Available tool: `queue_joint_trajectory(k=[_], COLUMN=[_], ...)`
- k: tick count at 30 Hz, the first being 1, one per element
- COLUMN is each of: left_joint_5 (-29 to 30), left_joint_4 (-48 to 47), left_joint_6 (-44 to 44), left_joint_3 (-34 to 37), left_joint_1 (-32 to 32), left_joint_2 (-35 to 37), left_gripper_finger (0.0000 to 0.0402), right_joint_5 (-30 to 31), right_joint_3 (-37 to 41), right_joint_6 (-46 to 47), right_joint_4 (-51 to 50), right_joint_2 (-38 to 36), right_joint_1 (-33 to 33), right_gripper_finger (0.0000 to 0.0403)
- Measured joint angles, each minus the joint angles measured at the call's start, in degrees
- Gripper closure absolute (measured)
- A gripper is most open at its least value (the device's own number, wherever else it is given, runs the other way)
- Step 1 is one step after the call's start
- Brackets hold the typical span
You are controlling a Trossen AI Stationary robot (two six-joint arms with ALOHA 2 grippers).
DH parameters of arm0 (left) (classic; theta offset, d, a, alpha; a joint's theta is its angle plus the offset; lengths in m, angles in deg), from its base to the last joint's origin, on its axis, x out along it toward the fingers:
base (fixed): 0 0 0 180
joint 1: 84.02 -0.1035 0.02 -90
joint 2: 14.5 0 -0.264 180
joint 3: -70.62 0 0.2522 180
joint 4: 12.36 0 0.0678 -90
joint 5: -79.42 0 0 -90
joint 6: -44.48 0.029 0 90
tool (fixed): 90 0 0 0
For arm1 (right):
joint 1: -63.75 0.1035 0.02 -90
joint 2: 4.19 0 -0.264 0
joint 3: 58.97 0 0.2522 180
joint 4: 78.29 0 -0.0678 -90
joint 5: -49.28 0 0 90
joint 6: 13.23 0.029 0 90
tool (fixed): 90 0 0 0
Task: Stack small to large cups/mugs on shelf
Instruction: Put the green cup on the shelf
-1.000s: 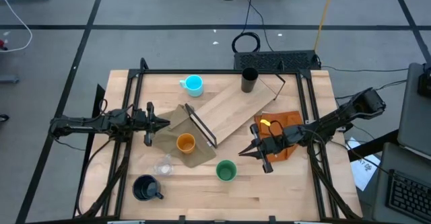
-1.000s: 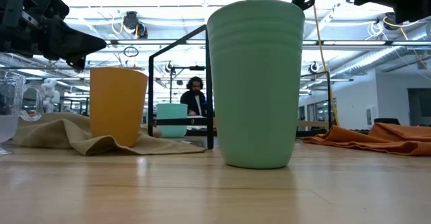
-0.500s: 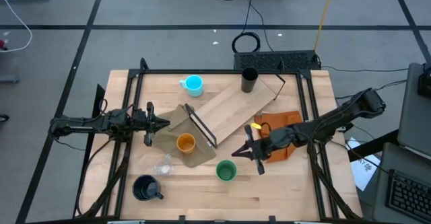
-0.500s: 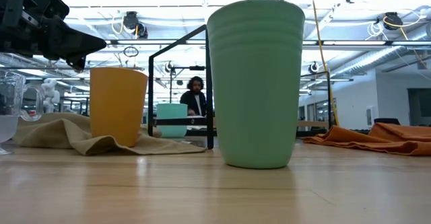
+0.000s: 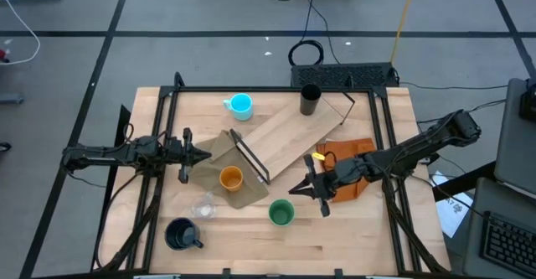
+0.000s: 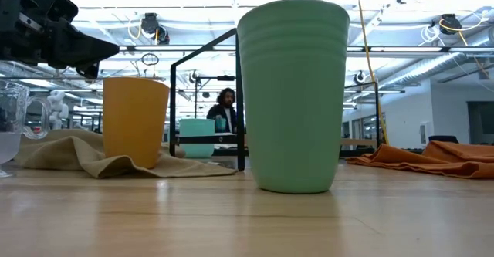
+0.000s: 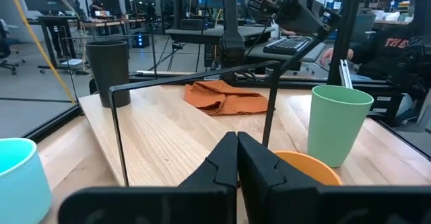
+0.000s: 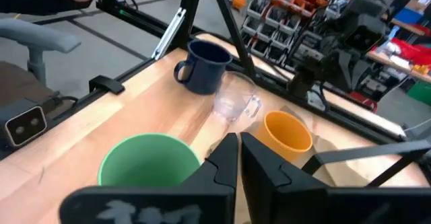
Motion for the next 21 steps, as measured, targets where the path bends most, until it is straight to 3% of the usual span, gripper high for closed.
queue_joint_trajectory(k=[14, 21], left_joint_5=[0.15, 0.36], left_joint_4=[0.02, 0.02], left_joint_6=[-0.13, 0.11], left_joint_3=[0.00, 0.00], left_joint_1=[0.00, 0.00], left_joint_2=[-0.02, 0.00], left_gripper_finger=[0.0392, 0.0392], right_joint_5=[-0.29, -1.15], right_joint_3=[-16.74, -24.32], right_joint_6=[13.24, 19.93], right_joint_4=[-31.50, -44.94], right_joint_2=[0.19, 4.60], right_joint_1=[0.00, -0.26], right_gripper_finger=[0.0300, 0.0256])
